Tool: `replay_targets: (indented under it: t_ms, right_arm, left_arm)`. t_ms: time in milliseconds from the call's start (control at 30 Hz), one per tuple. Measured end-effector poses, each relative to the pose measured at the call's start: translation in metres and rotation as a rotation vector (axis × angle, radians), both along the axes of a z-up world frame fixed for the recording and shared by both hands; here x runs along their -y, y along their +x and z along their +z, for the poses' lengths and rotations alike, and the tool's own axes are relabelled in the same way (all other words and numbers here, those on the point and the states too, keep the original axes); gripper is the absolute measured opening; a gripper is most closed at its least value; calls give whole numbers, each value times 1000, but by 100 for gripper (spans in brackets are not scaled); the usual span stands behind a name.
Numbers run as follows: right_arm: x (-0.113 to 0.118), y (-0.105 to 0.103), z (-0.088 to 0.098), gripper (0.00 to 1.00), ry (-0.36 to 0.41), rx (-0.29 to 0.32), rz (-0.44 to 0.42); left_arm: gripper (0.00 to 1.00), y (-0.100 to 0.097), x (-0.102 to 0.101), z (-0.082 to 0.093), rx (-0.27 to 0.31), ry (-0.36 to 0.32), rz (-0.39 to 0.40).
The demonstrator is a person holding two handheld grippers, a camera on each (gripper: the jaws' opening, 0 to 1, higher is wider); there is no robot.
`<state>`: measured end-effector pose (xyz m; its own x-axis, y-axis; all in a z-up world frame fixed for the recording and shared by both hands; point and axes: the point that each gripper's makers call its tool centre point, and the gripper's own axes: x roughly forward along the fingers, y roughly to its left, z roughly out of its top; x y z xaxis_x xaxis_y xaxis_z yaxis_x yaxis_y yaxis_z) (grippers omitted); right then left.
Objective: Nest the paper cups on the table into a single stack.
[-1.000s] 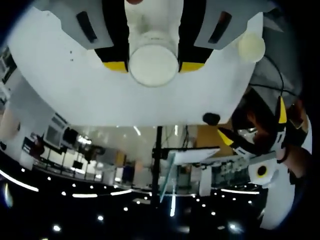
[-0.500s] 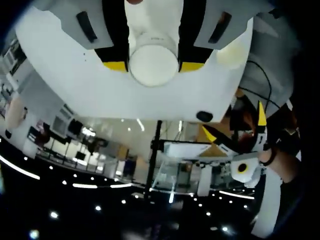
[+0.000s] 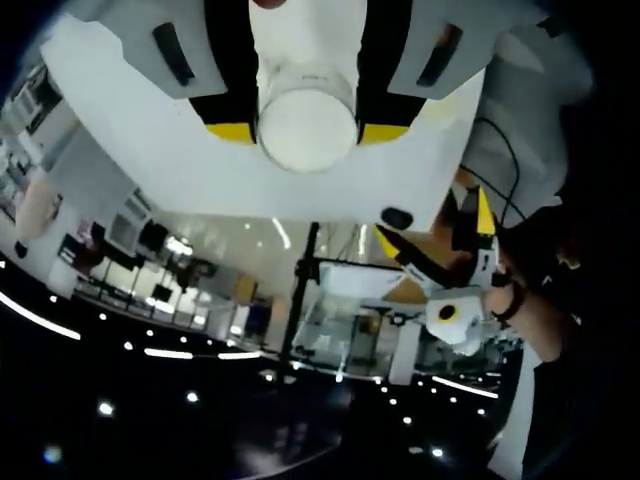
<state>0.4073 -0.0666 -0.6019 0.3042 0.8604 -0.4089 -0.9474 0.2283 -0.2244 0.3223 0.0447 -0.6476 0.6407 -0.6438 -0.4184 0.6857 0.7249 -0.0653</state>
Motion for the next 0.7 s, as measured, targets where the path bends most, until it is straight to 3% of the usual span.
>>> replay_targets:
  t_ms: [167,333,700]
  right_arm:
    - [2,-4,13,34,46,9,-12]
    - [-1,-16,17,34,69,-2,-6]
    - [-14,-41,30,34,126,-27,22]
  left_arm:
    - [90,3,4,7,10,-14,1]
    - [91,4,7,4,-1,-27,-8]
    - [87,-13,35,7,-26,-73,-77]
